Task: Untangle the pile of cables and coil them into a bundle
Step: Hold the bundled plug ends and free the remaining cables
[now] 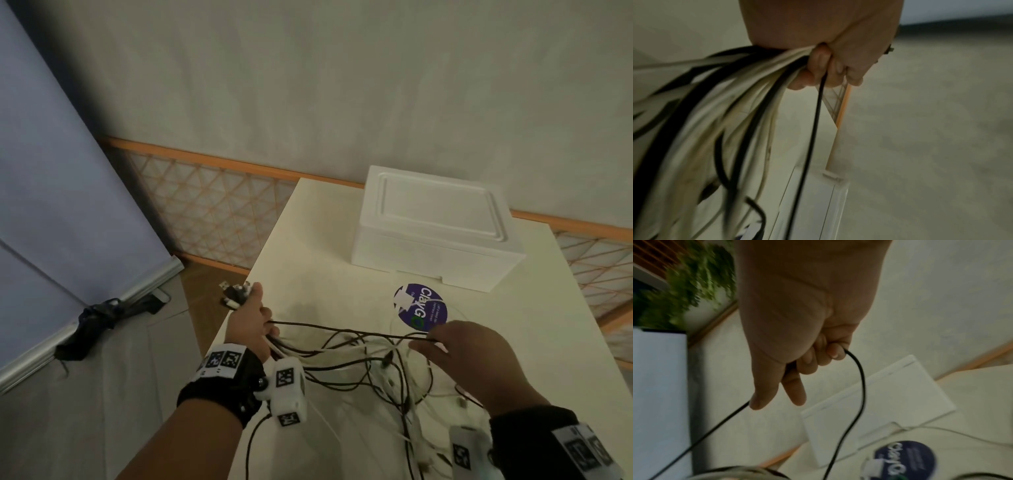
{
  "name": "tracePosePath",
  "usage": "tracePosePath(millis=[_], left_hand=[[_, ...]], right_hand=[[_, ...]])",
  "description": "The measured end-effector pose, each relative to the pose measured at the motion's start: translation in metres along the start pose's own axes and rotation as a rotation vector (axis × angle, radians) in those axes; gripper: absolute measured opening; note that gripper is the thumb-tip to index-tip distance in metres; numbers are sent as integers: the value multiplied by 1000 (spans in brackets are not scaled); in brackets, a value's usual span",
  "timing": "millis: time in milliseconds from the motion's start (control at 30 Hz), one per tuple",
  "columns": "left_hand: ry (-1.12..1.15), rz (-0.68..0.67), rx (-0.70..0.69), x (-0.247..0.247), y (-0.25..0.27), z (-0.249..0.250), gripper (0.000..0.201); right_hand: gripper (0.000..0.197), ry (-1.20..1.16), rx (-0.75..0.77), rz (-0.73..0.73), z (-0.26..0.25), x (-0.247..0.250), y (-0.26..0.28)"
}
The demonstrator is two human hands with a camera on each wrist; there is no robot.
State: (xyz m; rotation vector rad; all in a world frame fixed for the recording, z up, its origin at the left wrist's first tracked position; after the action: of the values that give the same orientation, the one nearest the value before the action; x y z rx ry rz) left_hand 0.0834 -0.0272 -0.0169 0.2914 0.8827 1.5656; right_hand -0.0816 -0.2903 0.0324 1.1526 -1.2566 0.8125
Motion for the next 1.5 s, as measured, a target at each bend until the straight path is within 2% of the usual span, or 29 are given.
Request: tracePosePath(millis=[133,200,233,267,300,333,367,400,467,533,567,633,733,867,933,1033,1133,1233,1300,1367,1433,1500], left_hand=[[25,18,10,16,6,10,37],[70,36,6,24,9,18,33],[72,52,-16,27,7,22,33],[58,56,-32,28,7,24,34],[36,46,-49,25,9,24,35],[25,19,-68,19,12,23,35],[19,-26,-92,10,15,21,36],[19,-83,-107,0,19,17,36],[-21,-219,-137,-24,33,11,34],[-97,-334,-185,-46,50,4,36],[-140,-361,-228,-54,56,2,38],[-161,-395,-288,-67,70,4,37],[-22,-436,-258,-75,82,12,36],[118,-395,-271,-77,86,34,44],[199,-382,-301,-77,83,56,46],[252,-320,-316,-73,76,84,50],[285,-262,-316,-73,69,94,51],[303,-262,-277,-82,67,91,50],[285,-286,-224,-94,69,77,49],[271,-326,-180,-110,69,58,47],[254,-357,-152,-128,71,43,46],[223,-389,-147,-143,74,32,44]], right_hand=[[42,87,-213,-17,36,-10,8],[30,38,-296,19,59,-8,16],[22,32,-299,-14,66,-6,19],[32,32,-287,-92,70,-7,19],[59,47,-272,-226,69,-5,17],[79,26,-234,-294,61,-2,13],[89,-24,-168,-270,46,2,8],[91,-113,-72,-170,25,8,3],[80,-330,140,2,-32,21,1],[64,-418,286,14,-89,25,-2],[58,-428,315,-1,-111,23,-5],[52,-487,278,-21,-133,19,-8],[57,-467,244,37,-134,19,-7],[40,-213,228,114,-108,18,-10],[34,-134,127,74,-75,13,-11],[32,-101,-44,90,-16,4,-9],[27,-63,-205,11,38,-9,-2],[20,4,-312,-115,76,-16,6],[37,36,-312,-246,82,-10,5],[75,61,-261,-341,74,7,-4],[103,-1,-159,-286,58,33,-12],[111,-245,1,-148,29,62,-18]])
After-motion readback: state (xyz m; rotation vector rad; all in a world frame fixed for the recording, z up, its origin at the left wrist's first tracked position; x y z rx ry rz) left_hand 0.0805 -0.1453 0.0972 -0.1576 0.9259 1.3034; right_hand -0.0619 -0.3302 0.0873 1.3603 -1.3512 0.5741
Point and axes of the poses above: each hand's wrist, its own y-axis away from the middle knuckle, its own x-axis out of the back of the hand, z = x × y, the point moved 1 cm from there along -y, towards the middle knuckle, and after that the axes turned 5 degrees about -z, right-handed, at the moved point
